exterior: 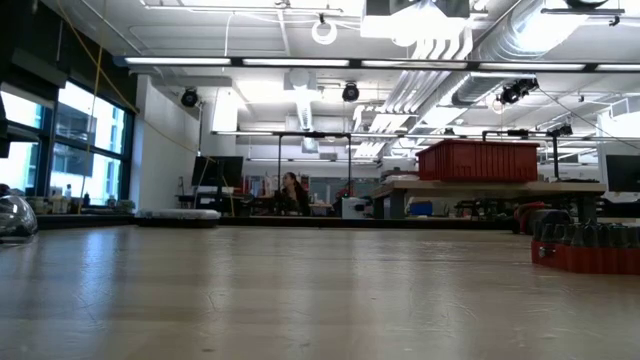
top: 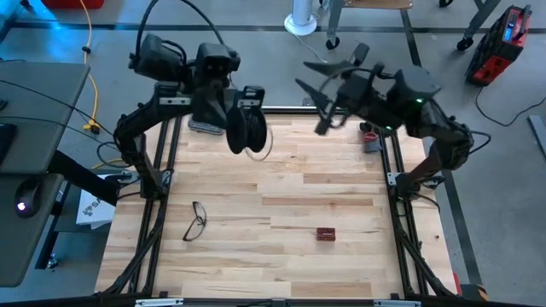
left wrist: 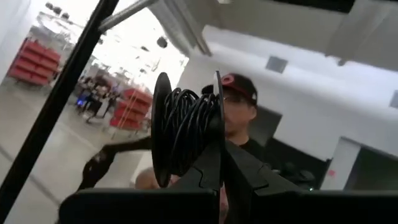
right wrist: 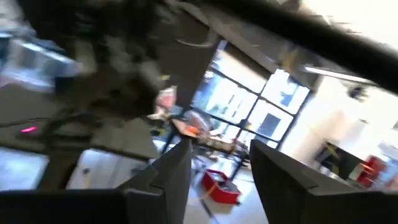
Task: Coil cords
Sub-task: Coil the black wire into the spool
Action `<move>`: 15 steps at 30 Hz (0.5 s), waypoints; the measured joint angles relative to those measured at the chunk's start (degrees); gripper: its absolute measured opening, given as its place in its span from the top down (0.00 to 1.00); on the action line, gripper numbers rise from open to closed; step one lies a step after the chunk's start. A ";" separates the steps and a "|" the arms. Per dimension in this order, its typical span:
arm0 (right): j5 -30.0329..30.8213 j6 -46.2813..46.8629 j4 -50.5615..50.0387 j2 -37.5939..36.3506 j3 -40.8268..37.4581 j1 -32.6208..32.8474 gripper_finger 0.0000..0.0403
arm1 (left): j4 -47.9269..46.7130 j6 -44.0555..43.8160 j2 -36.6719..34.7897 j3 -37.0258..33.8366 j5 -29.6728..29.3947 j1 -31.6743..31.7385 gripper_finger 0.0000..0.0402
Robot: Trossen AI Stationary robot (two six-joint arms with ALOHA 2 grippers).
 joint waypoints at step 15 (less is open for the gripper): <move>-12.59 5.85 -11.63 4.59 -0.06 2.08 0.60 | -19.80 14.80 -3.03 0.02 1.29 8.95 1.00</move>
